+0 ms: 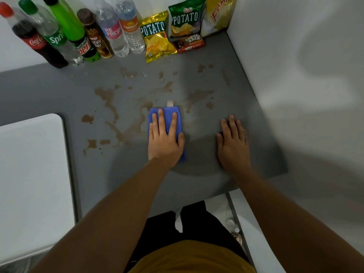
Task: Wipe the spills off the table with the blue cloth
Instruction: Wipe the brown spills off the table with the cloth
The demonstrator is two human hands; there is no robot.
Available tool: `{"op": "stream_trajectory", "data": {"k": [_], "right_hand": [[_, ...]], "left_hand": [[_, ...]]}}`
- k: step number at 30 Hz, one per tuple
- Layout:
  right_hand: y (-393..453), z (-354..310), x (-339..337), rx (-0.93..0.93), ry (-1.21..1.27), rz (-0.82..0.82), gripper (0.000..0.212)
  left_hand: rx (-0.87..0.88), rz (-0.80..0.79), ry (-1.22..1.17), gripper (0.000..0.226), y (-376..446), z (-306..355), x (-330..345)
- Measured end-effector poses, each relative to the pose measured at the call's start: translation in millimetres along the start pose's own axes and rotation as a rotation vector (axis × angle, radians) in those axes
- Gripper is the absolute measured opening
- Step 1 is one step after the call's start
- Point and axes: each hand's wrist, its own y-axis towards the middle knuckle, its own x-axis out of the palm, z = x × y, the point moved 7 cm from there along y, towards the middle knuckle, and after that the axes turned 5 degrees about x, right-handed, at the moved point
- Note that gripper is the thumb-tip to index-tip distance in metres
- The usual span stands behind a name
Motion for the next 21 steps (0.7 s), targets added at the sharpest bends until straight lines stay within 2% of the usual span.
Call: {"op": "stream_trajectory", "data": {"k": [4,8,11,13,18,21], "right_hand": [[0,0,0,0.01,0.006,0.005,0.056],[1,0,0,0.011,0.012,-0.005,0.056],[1,0,0,0.011,-0.005,-0.015,0.056],[0,0,-1,0.011,-0.018,-0.015,0.057],[1,-1,0,0.017,-0.029,-0.028,0.057],[-1,-2,-1,0.017,-0.026,-0.008,0.056]], "left_hand": [[0.014,-0.055,0.018,0.07,35,18,2],[0.188,-0.086,0.028,0.068,30,49,9],[0.244,-0.071,-0.004,0.066,6,54,10],[0.226,-0.051,-0.016,0.066,-14,45,9],[0.04,-0.002,-0.03,0.07,-44,-9,2],[0.042,-0.001,-0.007,0.069,-33,-27,-3]]}}
